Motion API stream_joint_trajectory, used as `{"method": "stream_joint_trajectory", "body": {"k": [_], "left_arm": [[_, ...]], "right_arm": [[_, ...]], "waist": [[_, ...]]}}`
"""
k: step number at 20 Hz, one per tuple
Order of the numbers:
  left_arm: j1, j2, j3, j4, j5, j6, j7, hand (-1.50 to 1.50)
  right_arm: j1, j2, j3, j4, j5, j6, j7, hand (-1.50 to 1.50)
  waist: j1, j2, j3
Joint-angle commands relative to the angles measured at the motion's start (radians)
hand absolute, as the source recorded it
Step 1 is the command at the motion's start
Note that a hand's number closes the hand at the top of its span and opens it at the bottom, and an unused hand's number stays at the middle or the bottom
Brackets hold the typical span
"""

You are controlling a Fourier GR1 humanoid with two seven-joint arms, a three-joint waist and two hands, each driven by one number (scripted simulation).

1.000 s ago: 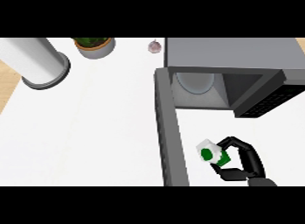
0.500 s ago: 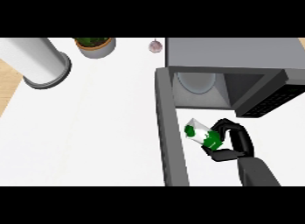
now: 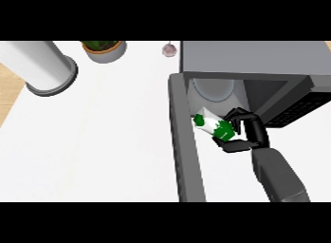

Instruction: Pick up the milk, place it into the microwave and close the microwave

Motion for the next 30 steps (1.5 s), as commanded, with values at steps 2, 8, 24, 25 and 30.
{"method": "stream_joint_trajectory", "body": {"k": [2, 8, 24, 25, 30], "left_arm": [[0.037, -0.005, 0.03, -0.121, 0.103, -0.006, 0.02, -1.5], [-0.055, 0.038, 0.032, -0.022, 0.091, -0.022, 0.01, -1.5], [-0.183, 0.082, -0.003, 0.0, 0.088, 0.026, 0.035, -1.5], [-0.189, 0.094, 0.009, 0.0, 0.091, 0.031, 0.038, -1.5], [-0.214, 0.117, 0.01, 0.017, 0.11, 0.029, 0.043, -1.5]], "right_arm": [[-0.113, -0.026, -0.015, 0.016, -0.005, -0.034, 0.067, 1.5], [-0.276, -0.05, -0.037, 0.12, 0.004, -0.093, 0.166, 1.5], [-0.422, -0.179, -0.019, 0.204, 0.077, -0.279, 0.248, 1.5], [-0.427, -0.204, -0.02, 0.215, 0.078, -0.267, 0.266, 1.5], [-0.465, -0.228, -0.027, 0.235, 0.081, -0.306, 0.312, 1.5]], "waist": [[-0.002, -0.002, -0.001], [0.027, 0.012, 0.0], [0.086, 0.053, 0.004], [0.088, 0.055, 0.004], [0.109, 0.062, 0.004]]}}
